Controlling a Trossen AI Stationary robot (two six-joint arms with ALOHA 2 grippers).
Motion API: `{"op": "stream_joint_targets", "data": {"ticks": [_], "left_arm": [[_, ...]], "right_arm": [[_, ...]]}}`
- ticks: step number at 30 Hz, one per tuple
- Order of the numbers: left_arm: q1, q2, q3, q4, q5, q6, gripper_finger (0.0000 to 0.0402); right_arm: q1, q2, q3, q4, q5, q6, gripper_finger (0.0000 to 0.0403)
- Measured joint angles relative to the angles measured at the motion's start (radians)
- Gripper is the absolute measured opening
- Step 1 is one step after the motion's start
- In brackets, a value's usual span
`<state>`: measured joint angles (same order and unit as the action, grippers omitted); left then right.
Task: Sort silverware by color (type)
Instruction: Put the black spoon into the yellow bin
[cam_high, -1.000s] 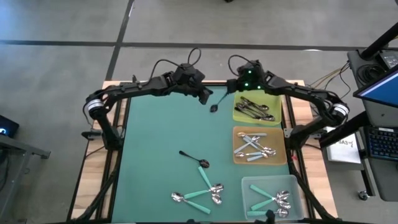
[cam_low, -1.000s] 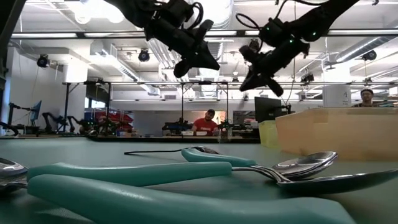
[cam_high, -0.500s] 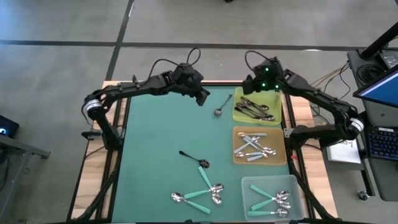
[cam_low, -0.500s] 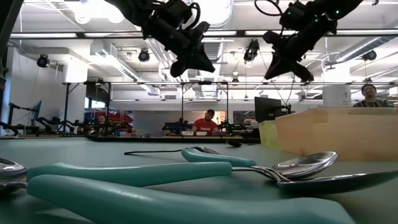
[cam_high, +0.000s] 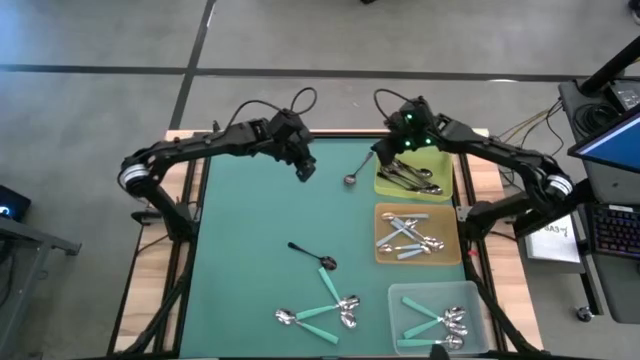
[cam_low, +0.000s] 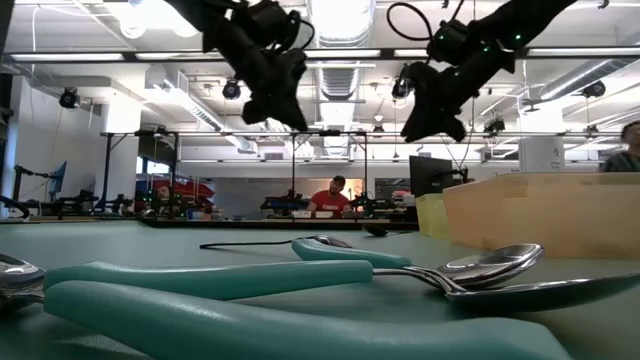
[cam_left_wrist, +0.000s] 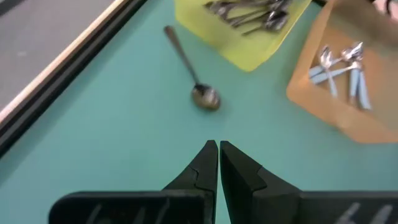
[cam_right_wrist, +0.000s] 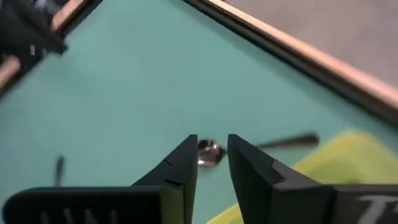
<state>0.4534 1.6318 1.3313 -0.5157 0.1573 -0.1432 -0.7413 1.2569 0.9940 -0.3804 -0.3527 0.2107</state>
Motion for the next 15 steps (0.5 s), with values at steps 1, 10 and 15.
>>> {"op": "stream_joint_targets", "data": {"ticks": [1, 10, 15], "left_arm": [[0.000, -0.014, -0.022, 0.003, -0.008, -0.009, 0.0000], [0.000, -0.206, -0.263, 0.055, -0.125, -0.158, 0.0000], [-0.003, -0.354, -0.409, 0.107, -0.151, -0.281, 0.0000]], "right_arm": [[0.006, 0.014, 0.010, 0.005, 0.000, -0.066, 0.0086], [0.071, 0.223, 0.155, -0.028, 0.015, -0.650, 0.0086], [0.089, 0.374, 0.266, -0.178, 0.076, -0.793, 0.0084]]}}
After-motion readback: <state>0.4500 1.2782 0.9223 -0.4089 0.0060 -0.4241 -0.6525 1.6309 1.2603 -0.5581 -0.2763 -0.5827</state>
